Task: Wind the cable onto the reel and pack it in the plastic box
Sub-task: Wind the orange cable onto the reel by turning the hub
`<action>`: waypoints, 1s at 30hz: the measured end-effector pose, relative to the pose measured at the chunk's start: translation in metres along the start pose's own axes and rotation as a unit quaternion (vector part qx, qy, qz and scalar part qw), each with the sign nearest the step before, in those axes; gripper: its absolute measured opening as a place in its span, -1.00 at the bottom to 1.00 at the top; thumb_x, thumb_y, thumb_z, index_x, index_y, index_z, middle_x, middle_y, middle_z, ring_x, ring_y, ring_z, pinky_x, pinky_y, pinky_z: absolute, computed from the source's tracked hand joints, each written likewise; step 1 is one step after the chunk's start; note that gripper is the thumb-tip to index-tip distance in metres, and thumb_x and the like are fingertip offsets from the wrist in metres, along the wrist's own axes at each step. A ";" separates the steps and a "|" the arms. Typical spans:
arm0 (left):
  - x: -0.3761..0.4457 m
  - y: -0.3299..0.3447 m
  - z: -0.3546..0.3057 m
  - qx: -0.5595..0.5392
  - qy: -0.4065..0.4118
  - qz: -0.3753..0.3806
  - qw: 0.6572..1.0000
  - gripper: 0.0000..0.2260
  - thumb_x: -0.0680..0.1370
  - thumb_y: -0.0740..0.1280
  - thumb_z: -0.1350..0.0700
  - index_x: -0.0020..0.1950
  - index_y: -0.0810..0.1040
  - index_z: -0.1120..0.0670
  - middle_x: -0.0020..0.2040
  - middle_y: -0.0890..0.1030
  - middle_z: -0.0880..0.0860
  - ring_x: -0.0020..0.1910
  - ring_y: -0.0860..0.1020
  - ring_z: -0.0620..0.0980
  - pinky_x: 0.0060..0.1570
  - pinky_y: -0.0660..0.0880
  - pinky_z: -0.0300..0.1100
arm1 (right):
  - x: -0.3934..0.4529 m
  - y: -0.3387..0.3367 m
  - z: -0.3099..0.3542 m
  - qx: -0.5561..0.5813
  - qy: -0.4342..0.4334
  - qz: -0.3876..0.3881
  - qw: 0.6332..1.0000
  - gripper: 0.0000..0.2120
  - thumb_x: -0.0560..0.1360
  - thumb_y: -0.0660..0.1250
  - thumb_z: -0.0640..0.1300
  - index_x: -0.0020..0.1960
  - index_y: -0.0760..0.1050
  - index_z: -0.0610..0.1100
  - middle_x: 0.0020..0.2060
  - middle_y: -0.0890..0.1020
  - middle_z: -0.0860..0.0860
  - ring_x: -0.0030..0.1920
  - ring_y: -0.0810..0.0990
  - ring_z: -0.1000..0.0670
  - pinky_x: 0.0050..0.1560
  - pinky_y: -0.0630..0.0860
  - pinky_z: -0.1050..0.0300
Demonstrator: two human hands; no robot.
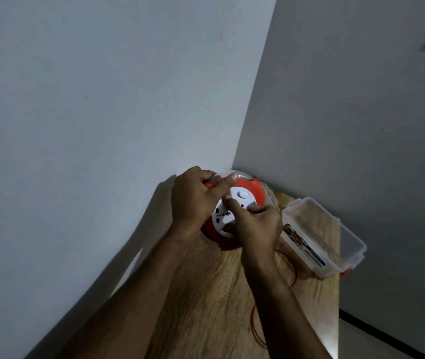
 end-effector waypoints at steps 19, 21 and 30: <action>0.001 0.012 0.000 -0.003 -0.004 0.084 0.996 -0.48 0.38 0.37 -0.42 -0.23 0.71 0.05 -0.31 0.65 -0.04 -0.27 0.62 -0.08 -0.19 0.61 -0.02 | -0.051 0.006 0.048 -0.482 -0.449 0.035 0.752 -0.24 0.20 0.65 0.13 0.34 0.52 -0.03 0.20 0.54 -0.17 0.07 0.63 -0.19 -0.03 0.61 -0.07; 0.001 0.010 0.001 0.004 0.001 0.082 0.997 -0.53 0.41 0.41 -0.37 -0.21 0.72 0.05 -0.30 0.65 -0.03 -0.27 0.62 -0.08 -0.19 0.61 -0.02 | -0.048 0.003 0.053 -0.443 -0.459 0.022 0.770 -0.27 0.16 0.67 0.13 0.28 0.60 -0.05 0.10 0.64 -0.15 -0.04 0.68 -0.17 -0.14 0.64 -0.03; 0.005 0.002 -0.008 -0.006 0.018 0.036 0.999 -0.46 0.37 0.34 -0.45 -0.23 0.69 0.03 -0.31 0.63 -0.08 -0.29 0.60 -0.13 -0.27 0.56 -0.15 | -0.027 -0.009 0.041 -0.073 -0.202 -0.019 0.976 -0.56 0.28 0.59 0.17 0.01 0.49 0.05 -0.13 0.59 0.27 -0.14 0.61 0.28 -0.34 0.48 0.51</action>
Point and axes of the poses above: each hand's wrist, its own x-axis towards the middle knuckle, its own y-axis out of the palm, z = x × y, the point moved 8 cm from there along x, towards the middle knuckle
